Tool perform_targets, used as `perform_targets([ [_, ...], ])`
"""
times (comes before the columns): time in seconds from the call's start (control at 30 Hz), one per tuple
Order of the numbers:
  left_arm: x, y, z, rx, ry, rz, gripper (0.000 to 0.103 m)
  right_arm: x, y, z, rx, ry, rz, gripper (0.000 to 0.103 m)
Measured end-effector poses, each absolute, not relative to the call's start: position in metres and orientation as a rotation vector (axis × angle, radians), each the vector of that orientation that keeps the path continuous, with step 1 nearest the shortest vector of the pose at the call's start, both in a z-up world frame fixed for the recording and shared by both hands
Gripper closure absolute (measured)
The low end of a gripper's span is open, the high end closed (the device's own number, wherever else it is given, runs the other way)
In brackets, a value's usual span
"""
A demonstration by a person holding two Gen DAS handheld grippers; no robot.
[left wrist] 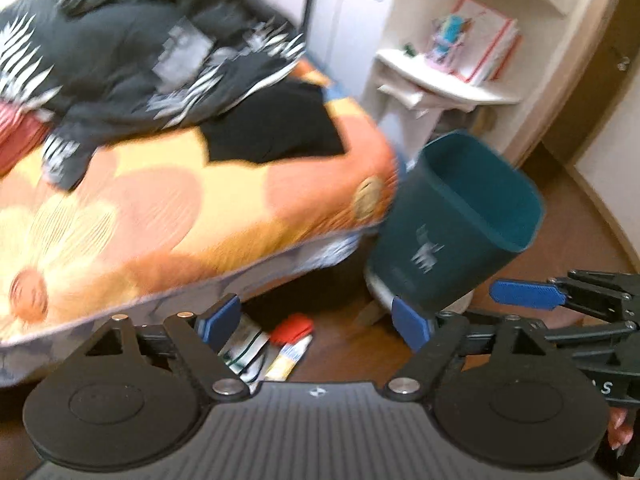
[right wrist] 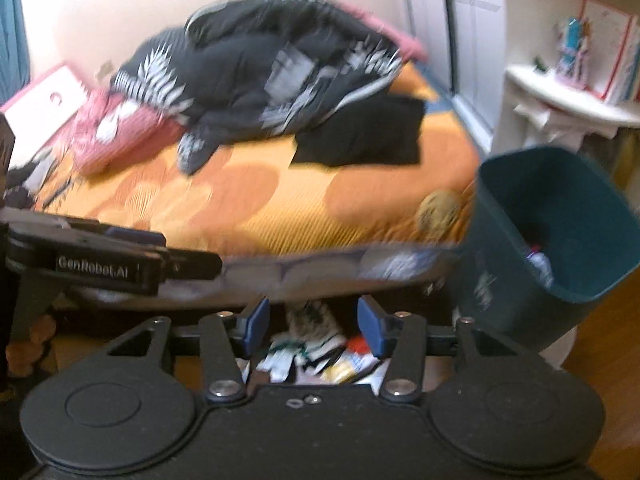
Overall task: Collect trash
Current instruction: 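Move both tools back under the bed toward the pink puff and tissue, then grasp the pink mesh bath puff with the right tool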
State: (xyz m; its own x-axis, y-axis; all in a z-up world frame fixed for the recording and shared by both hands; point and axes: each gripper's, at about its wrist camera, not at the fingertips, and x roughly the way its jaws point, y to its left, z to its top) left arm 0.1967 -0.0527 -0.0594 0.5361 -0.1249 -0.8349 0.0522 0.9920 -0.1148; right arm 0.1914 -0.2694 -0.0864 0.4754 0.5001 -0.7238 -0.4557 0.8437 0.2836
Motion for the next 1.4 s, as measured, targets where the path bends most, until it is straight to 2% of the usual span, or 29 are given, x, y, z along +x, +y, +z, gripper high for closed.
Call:
perform_targets([
  [0.4,0.191,0.026,-0.182,-0.069,1.22,-0.046,0.019,0.194,-0.207,-0.206,0.015,1.1,0.639,0.053],
  [0.6,0.2,0.047,-0.244,0.059,1.352,-0.076,0.019,0.204,-0.178,-0.263,-0.009,1.209,0.642,0.053],
  [0.97,0.203,0.083,-0.36,0.256,1.582,-0.166,0.019,0.214,-0.135,-0.363,-0.224,1.363,0.709,0.053],
  [1.4,0.172,0.113,-0.464,0.277,1.783,-0.278,0.02,0.213,-0.092,-0.464,-0.453,1.411,0.844,0.053],
])
